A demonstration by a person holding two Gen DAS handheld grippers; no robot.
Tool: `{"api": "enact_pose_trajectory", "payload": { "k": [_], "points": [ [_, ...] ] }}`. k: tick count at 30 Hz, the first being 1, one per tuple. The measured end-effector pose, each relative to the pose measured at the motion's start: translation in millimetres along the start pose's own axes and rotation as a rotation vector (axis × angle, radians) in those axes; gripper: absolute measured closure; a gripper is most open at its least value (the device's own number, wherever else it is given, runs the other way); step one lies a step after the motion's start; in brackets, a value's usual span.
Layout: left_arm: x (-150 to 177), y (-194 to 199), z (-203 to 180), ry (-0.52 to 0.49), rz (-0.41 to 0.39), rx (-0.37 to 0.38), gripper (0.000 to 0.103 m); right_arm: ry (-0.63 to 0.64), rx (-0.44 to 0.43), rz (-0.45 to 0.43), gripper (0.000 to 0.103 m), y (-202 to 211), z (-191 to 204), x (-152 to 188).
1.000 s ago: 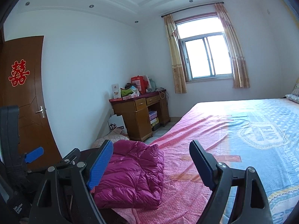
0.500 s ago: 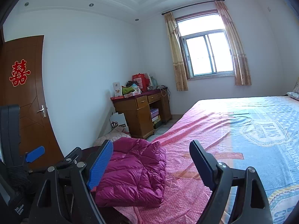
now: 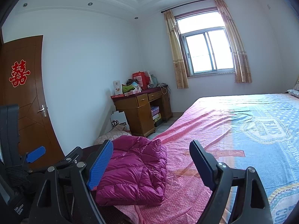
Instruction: Fold large clothes
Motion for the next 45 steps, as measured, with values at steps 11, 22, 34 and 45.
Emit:
{"api": "enact_pose_trajectory", "payload": {
  "k": [11,22,34,45],
  "points": [
    [1.2,-2.5,-1.6,-0.009,0.005,-0.003,0.000,-0.004,0.006,0.001,0.018,-2.4,-1.8,1.3],
    [4.7,-5.5,-0.5,-0.009,0.012,0.000,0.000,-0.010,0.008,0.013,0.018,-4.7,-3.6,4.9],
    [5.7,-6.6,0.6,-0.010,0.012,-0.003,0.000,-0.014,0.008,0.014,0.018,-4.5,-5.0,4.9],
    [7.9,-9.3,-1.0,-0.021,0.022,-0.013,0.000,-0.014,0.015,0.022,0.018,-4.0,-4.6,6.5]
  ]
}}
Point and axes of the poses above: each gripper's, at about its wrist camera, not at the fingertips, and y roughly against the way its jaws point, z to its left, x to its underside, the point moved 6 cm from there along -y, roughly the way its jaws point, and after that the axes turned 11 degrees about -z, right-handed, at the moved point
